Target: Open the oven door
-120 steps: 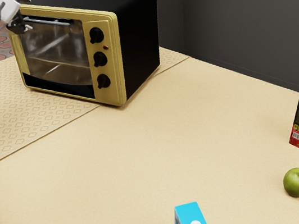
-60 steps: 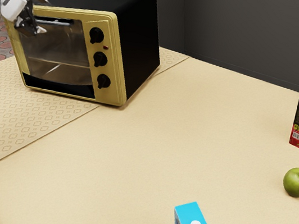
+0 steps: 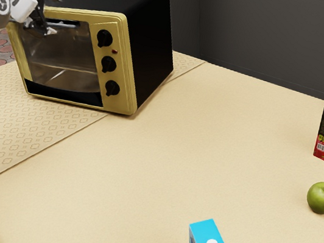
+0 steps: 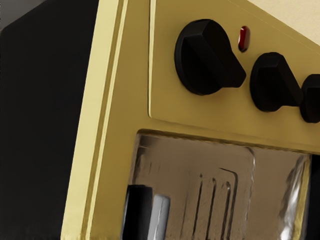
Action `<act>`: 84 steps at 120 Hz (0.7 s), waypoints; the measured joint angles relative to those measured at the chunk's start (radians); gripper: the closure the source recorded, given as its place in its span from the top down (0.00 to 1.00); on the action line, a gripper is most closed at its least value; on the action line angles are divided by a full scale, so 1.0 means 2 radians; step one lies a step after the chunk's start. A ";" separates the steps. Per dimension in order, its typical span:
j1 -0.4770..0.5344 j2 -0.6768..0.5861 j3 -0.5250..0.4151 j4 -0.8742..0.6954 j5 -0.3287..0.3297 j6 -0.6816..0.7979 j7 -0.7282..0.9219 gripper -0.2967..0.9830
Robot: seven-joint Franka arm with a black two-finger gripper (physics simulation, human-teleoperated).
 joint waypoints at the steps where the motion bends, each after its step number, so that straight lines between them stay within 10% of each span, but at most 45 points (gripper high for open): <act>1: 0.000 0.000 0.000 0.000 0.000 0.000 0.000 0.77; 34: 0.001 -0.164 0.003 -0.134 -0.003 -0.048 0.006 0.77; 84: 0.001 0.020 0.002 0.028 -0.001 -0.071 0.009 0.77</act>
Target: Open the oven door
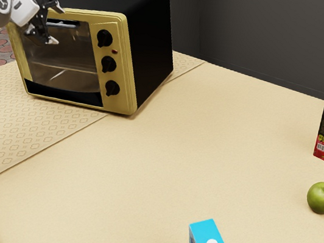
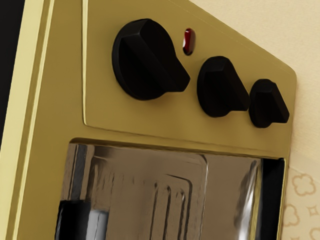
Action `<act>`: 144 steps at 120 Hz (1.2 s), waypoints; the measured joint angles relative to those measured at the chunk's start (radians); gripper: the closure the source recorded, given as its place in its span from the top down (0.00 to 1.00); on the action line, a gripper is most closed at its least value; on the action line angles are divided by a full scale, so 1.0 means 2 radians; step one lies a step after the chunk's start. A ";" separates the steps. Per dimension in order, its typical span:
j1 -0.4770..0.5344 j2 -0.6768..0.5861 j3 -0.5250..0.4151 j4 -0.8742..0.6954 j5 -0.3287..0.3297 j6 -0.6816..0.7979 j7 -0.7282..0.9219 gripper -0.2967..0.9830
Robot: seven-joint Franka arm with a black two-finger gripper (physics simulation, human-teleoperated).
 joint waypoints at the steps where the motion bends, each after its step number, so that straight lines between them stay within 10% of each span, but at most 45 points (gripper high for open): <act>1: 0.000 0.002 0.000 0.002 0.000 0.000 0.000 0.77; 121: -0.005 0.065 0.001 0.055 0.010 -0.018 0.004 0.74; 135: -0.005 -0.063 0.004 -0.132 0.010 -0.010 0.006 0.76; 144: -0.021 -0.380 0.061 -0.415 0.013 -0.015 0.016 0.73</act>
